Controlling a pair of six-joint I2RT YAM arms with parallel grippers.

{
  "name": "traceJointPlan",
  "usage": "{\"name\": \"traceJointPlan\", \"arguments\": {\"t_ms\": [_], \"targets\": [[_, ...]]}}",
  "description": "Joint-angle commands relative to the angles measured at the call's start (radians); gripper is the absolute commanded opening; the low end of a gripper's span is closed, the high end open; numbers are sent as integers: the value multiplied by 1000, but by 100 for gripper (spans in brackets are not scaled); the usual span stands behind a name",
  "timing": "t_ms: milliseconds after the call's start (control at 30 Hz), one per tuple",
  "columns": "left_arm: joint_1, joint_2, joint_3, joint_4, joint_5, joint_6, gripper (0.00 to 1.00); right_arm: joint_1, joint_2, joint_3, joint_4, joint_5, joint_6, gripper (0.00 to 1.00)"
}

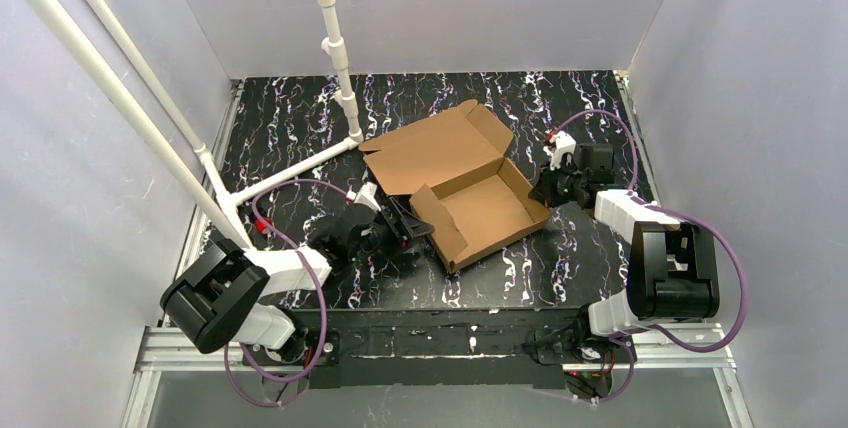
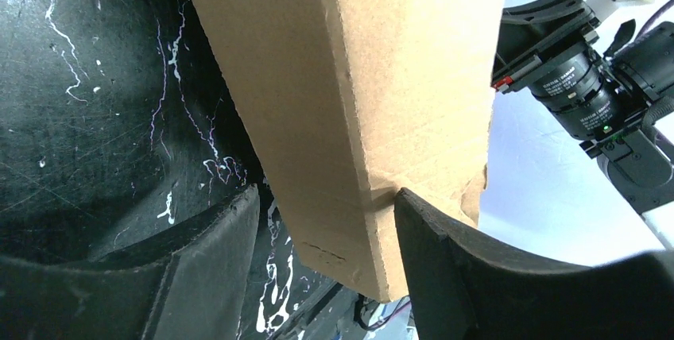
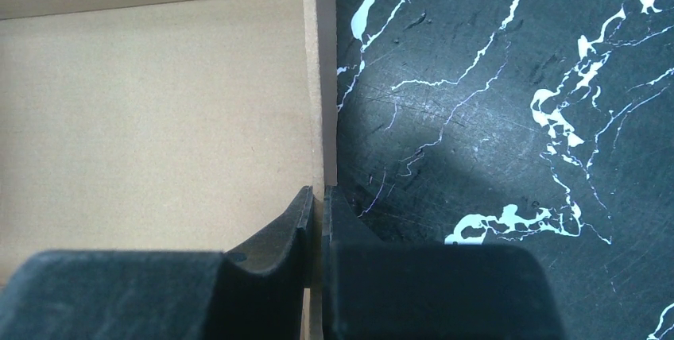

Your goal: Fold the paper box

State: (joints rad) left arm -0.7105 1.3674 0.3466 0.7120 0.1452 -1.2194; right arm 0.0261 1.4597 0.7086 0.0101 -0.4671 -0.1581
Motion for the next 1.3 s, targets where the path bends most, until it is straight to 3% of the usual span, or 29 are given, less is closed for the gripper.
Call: {"name": "traceJointPlan", "arguments": {"t_ms": [0, 200, 367, 433, 600, 1000, 1167, 1267], "targets": [[-18, -7, 57, -88, -41, -22, 62, 12, 2, 9, -9, -16, 2, 11], [-77, -19, 169, -319, -129, -8, 64, 15, 2, 9, -9, -15, 1, 11], [-103, 31, 411, -895, -290, -15, 63, 16, 1, 9, -9, -13, -2, 11], [-105, 75, 500, -1008, -284, -1, 63, 18, 1, 10, -9, -13, -2, 11], [-116, 126, 560, -1077, -303, 8, 53, 23, -6, 11, -9, -8, -7, 11], [-139, 278, 767, -1272, -339, 29, 51, 26, -13, 14, -9, -10, -7, 11], [-144, 327, 822, -1320, -348, 0, 32, 28, -16, 15, -9, -13, -6, 11], [-148, 367, 870, -1390, -370, -21, 33, 28, -21, 15, -9, -17, -2, 11]]}}
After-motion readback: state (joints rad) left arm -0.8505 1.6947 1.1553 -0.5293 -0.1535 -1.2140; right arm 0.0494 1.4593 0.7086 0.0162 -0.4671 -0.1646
